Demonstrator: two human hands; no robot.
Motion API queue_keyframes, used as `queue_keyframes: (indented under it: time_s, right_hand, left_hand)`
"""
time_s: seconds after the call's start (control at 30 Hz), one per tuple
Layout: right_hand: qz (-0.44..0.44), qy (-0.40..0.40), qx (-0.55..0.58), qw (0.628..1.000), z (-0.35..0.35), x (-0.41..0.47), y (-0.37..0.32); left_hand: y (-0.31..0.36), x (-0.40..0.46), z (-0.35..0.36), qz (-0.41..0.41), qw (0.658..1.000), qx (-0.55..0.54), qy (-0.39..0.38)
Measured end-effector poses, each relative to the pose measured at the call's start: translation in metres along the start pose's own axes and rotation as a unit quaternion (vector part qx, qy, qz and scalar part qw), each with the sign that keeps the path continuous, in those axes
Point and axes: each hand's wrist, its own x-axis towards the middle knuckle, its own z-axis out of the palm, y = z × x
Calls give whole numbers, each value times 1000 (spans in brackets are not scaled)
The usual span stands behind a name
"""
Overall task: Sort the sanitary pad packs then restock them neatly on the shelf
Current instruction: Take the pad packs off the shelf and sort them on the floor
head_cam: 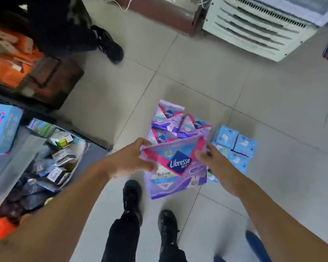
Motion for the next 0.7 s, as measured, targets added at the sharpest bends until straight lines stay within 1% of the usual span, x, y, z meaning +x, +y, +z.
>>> queue_keyframes:
  time_s: [0.03, 0.07, 0.1, 0.17, 0.2, 0.23, 0.3, 0.4, 0.43, 0.47, 0.57, 0.7]
  right_hand:
    - [29, -24, 15, 999, 3, 5, 9]
    - [50, -19, 34, 998, 5, 9, 22]
    - [67, 4, 62, 996, 8, 13, 34]
    - [98, 85, 145, 981, 13, 25, 59]
    - [109, 126, 174, 971, 14, 34, 70]
    - [122, 161, 186, 962, 16, 46, 88]
    - [117, 200, 146, 962, 19, 57, 106]
    - [110, 244, 55, 962, 20, 88, 150]
    - [113, 256, 34, 960, 17, 103, 165]
    - [118, 261, 21, 958, 14, 117, 182]
    - [115, 259, 2, 959, 2, 164, 224]
    - [112, 248, -21, 962, -16, 228, 269]
  left_hand:
    - [0, 14, 2, -1, 1000, -15, 1]
    - [-1, 28, 6, -8, 999, -34, 6]
    - [-5, 43, 10, -20, 998, -51, 18]
    - [-25, 77, 22, -40, 993, -87, 74]
    - [-34, 93, 28, -37, 990, -90, 99]
    - [-50, 114, 37, -38, 990, -83, 108]
    - [-63, 130, 50, -35, 990, -70, 117]
    - [-98, 173, 75, -41, 996, 2, 79]
    - [-110, 189, 83, -47, 997, 9, 68]
    - [-126, 206, 91, -62, 996, 1, 68]
    - [-156, 252, 114, -101, 989, -15, 103]
    - [-187, 316, 138, -87, 988, 77, 103]
